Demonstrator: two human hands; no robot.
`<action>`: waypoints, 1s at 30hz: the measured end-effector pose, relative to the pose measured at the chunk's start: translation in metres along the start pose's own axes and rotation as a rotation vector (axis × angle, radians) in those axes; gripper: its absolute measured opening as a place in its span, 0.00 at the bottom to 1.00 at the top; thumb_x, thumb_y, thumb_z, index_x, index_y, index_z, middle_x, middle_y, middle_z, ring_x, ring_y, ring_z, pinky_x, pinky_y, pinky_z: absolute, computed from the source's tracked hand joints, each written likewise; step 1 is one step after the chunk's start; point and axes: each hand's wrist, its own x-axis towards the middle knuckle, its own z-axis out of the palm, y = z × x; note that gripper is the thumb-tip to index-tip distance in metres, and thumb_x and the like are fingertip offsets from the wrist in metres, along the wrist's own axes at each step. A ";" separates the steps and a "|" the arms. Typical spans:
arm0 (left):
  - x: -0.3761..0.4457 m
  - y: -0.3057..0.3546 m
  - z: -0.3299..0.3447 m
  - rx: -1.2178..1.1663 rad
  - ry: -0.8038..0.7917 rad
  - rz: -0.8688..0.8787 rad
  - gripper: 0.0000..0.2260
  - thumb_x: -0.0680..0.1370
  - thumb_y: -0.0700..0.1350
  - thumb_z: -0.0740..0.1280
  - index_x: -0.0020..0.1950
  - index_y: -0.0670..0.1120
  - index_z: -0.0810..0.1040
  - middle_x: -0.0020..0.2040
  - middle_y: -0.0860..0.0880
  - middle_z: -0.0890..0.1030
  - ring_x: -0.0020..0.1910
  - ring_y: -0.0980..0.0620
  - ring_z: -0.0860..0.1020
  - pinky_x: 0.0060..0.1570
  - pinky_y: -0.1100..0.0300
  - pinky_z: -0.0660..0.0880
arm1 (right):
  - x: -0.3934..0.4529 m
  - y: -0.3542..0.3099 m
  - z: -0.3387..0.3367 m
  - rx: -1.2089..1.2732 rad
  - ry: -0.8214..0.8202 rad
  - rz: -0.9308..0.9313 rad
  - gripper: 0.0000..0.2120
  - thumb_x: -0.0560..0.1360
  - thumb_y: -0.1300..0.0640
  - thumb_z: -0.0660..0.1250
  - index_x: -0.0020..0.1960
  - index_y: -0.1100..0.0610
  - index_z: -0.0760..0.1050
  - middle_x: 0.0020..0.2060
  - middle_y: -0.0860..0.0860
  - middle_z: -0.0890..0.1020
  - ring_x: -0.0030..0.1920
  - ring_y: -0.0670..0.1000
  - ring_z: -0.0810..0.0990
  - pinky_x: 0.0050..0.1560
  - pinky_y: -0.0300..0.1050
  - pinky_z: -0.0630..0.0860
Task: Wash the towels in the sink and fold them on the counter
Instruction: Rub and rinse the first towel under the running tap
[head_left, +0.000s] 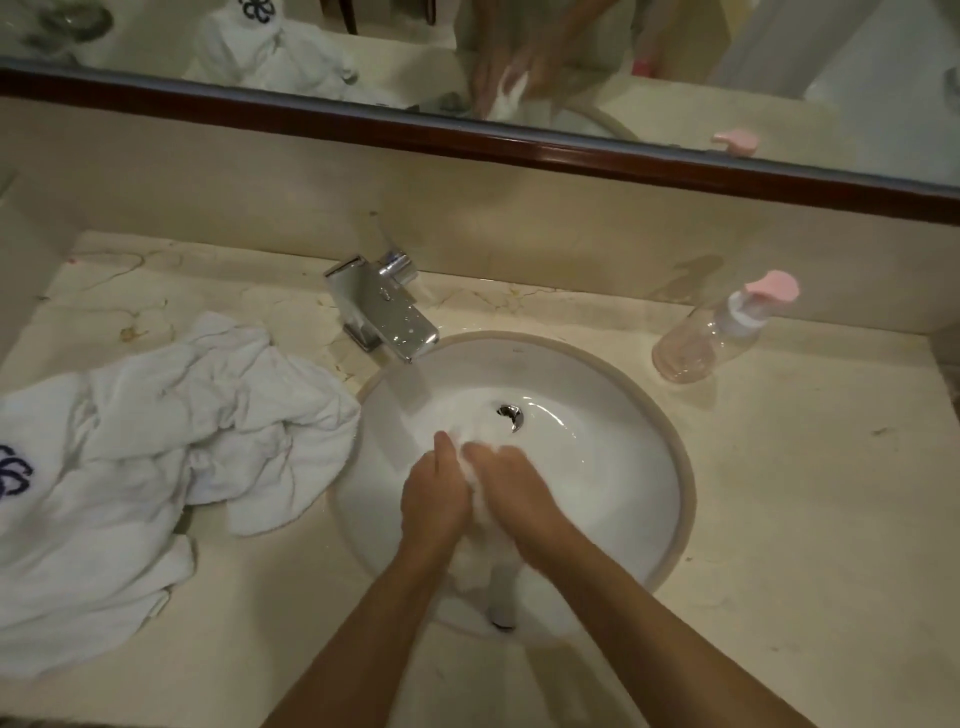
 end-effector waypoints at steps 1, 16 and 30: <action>0.006 0.000 -0.001 -0.049 0.007 -0.031 0.31 0.82 0.62 0.46 0.60 0.43 0.80 0.57 0.43 0.82 0.57 0.42 0.79 0.63 0.45 0.73 | 0.003 -0.002 0.004 -0.094 0.037 -0.035 0.15 0.82 0.49 0.59 0.45 0.58 0.76 0.45 0.56 0.80 0.49 0.58 0.80 0.49 0.49 0.75; 0.015 -0.061 -0.047 -0.359 -0.318 -0.409 0.20 0.73 0.59 0.72 0.53 0.43 0.84 0.51 0.45 0.85 0.51 0.45 0.84 0.61 0.50 0.76 | -0.017 0.102 -0.060 1.174 -0.268 0.331 0.19 0.76 0.57 0.67 0.63 0.66 0.80 0.61 0.63 0.81 0.59 0.60 0.82 0.55 0.57 0.81; -0.002 -0.022 0.021 0.262 -0.269 0.096 0.20 0.86 0.52 0.51 0.67 0.43 0.75 0.61 0.42 0.79 0.60 0.44 0.77 0.56 0.58 0.69 | 0.052 0.025 -0.019 -0.161 0.290 -0.058 0.17 0.77 0.45 0.58 0.41 0.56 0.75 0.39 0.54 0.79 0.46 0.59 0.80 0.52 0.54 0.76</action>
